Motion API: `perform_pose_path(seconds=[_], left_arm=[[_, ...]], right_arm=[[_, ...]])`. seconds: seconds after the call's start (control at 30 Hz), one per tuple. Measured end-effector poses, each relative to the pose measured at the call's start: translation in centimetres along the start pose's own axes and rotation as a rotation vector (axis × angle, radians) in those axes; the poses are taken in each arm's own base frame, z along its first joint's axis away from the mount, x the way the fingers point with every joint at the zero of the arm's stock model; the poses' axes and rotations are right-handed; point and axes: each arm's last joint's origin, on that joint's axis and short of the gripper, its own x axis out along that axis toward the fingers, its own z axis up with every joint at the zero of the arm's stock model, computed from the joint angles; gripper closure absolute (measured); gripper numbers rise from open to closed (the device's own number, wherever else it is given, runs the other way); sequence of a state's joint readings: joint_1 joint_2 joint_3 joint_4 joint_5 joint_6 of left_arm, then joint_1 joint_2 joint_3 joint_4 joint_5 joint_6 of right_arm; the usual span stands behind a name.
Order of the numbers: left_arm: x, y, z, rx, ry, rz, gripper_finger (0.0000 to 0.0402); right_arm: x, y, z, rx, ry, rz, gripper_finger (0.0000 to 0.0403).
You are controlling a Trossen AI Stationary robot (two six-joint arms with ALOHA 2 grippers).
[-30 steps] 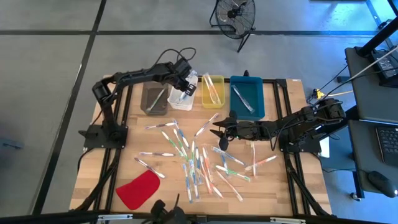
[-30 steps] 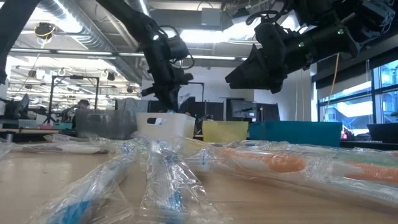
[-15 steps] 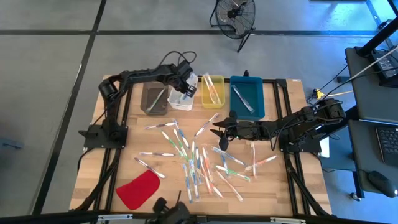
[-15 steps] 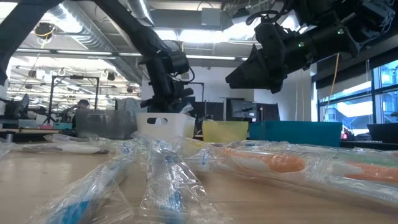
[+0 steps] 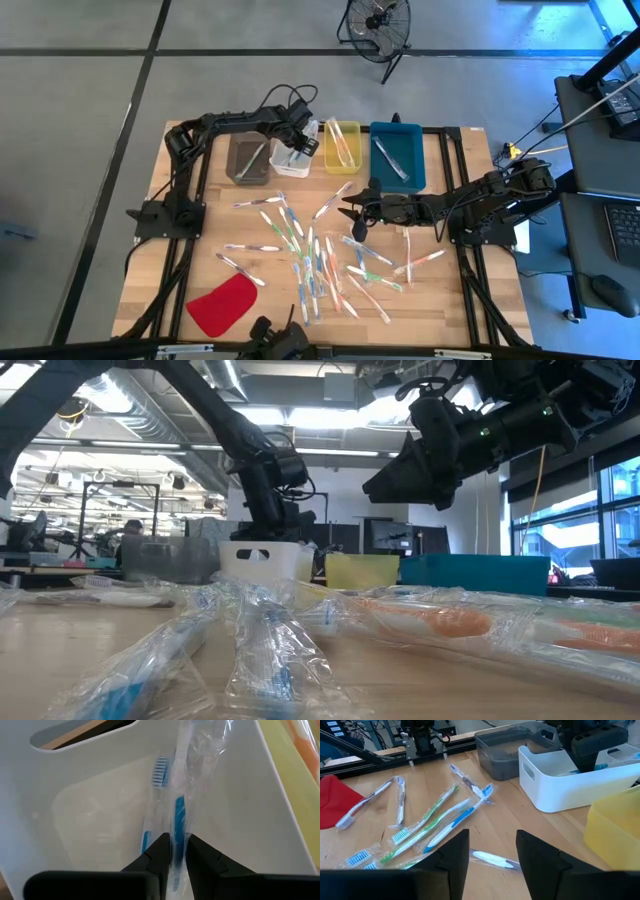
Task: Pick & Place Toothbrushes
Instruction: Put the blue toothbrush into the white bin, then put the orange toothbrush into the yellow bin
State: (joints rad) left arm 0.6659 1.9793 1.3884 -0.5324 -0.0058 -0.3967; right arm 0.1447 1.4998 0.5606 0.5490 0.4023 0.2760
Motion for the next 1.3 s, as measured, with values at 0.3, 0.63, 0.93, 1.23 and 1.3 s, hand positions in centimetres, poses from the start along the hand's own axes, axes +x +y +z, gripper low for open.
perform_pose_path(seconds=[0.3,0.63,0.93,1.23,1.3], left_arm=[[0.0,0.0,0.0,-0.002,0.003,-0.014,0.0308],[-1.7,0.1,0.3,0.054,-0.012,-0.036,0.0239],[-4.6,0.8,0.4,0.104,-0.026,-0.025,0.0215],[-7.2,-0.4,-0.5,0.266,-0.045,-0.044,0.0221],[-7.7,-1.0,-0.9,0.303,-0.062,-0.059,0.0223]], right_arm=[[0.0,0.0,0.0,-0.001,0.001,0.000,0.0223],[0.0,0.0,-0.1,-0.009,0.014,-0.003,0.0234],[0.0,0.1,-0.3,-0.012,0.040,0.050,0.0252],[-1.8,-0.1,0.6,0.083,0.129,0.139,0.0283],[-2.4,-0.1,0.7,0.115,0.169,0.167,0.0292]])
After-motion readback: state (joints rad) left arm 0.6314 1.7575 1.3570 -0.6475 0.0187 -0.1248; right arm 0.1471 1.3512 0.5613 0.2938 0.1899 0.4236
